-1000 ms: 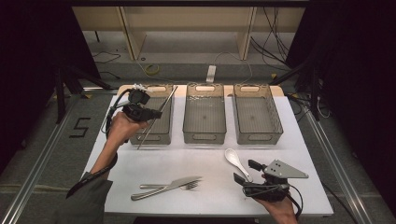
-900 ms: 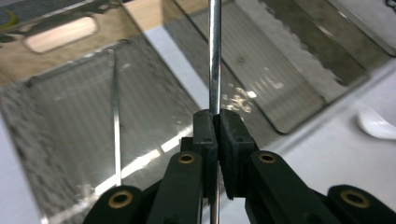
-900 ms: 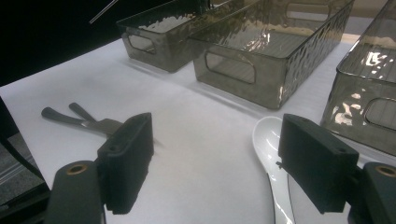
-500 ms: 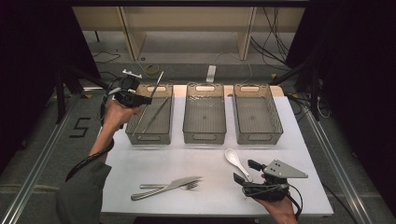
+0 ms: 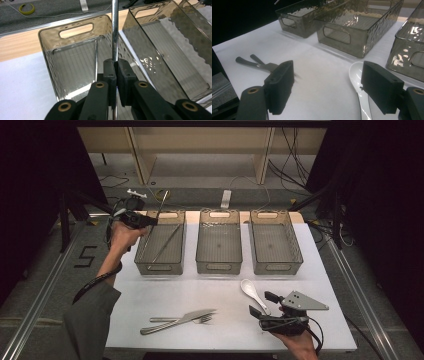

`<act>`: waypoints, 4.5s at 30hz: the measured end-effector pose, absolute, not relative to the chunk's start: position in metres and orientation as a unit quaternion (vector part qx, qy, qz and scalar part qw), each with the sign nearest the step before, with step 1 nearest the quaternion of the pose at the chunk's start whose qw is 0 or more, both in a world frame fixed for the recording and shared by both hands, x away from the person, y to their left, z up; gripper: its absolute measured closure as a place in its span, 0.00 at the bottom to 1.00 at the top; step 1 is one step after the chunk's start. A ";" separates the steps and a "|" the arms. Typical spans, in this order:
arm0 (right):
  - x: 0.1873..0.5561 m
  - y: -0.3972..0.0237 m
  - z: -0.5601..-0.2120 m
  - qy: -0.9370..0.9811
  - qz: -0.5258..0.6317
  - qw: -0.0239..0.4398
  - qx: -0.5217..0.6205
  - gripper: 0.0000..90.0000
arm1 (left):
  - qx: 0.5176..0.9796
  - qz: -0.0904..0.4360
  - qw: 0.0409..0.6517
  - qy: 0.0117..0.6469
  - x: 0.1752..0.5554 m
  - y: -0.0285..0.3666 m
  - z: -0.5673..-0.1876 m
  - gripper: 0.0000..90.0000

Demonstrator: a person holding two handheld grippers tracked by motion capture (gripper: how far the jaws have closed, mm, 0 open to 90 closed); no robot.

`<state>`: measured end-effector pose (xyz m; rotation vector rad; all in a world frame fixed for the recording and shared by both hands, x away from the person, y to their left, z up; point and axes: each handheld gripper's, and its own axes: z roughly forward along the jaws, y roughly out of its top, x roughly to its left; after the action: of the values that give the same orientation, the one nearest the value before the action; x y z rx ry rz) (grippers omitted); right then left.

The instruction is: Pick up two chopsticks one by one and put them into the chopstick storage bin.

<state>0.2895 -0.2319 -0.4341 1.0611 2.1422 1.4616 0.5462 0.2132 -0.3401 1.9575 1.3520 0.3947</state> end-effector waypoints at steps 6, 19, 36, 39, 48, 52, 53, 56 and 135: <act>0.290 -0.234 -0.434 0.751 0.515 0.168 0.376 0.31 | 0.761 0.157 0.355 0.519 0.553 0.205 -0.346 0.95; 0.290 -0.234 -0.434 0.754 0.514 0.168 0.374 0.31 | 0.754 0.174 0.362 0.519 0.558 0.210 -0.364 0.95; 0.290 -0.233 -0.434 0.754 0.514 0.169 0.372 0.31 | 0.764 0.173 0.348 0.514 0.556 0.207 -0.395 0.94; 0.289 -0.232 -0.434 0.755 0.514 0.170 0.370 0.31 | 0.764 0.177 0.344 0.517 0.556 0.207 -0.399 0.94; 0.289 -0.233 -0.434 0.754 0.514 0.170 0.373 0.31 | 0.756 0.173 0.350 0.525 0.556 0.207 -0.391 0.84; 0.289 -0.234 -0.433 0.752 0.515 0.171 0.374 0.31 | 0.755 0.162 0.357 0.525 0.550 0.208 -0.383 0.74; 0.289 -0.234 -0.433 0.752 0.515 0.171 0.375 0.31 | 0.756 0.156 0.361 0.524 0.548 0.208 -0.381 0.71; 0.289 -0.234 -0.433 0.752 0.513 0.173 0.375 0.30 | 0.756 0.134 0.377 0.518 0.537 0.207 -0.376 0.64; 0.351 -0.252 -0.442 0.807 0.380 0.118 0.436 0.31 | 0.789 0.120 0.481 0.363 0.372 0.173 -0.412 0.17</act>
<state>0.3506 -0.2522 -0.4417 1.2765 2.3601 1.1110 0.3719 0.1726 -0.4119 1.9239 0.8865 0.2935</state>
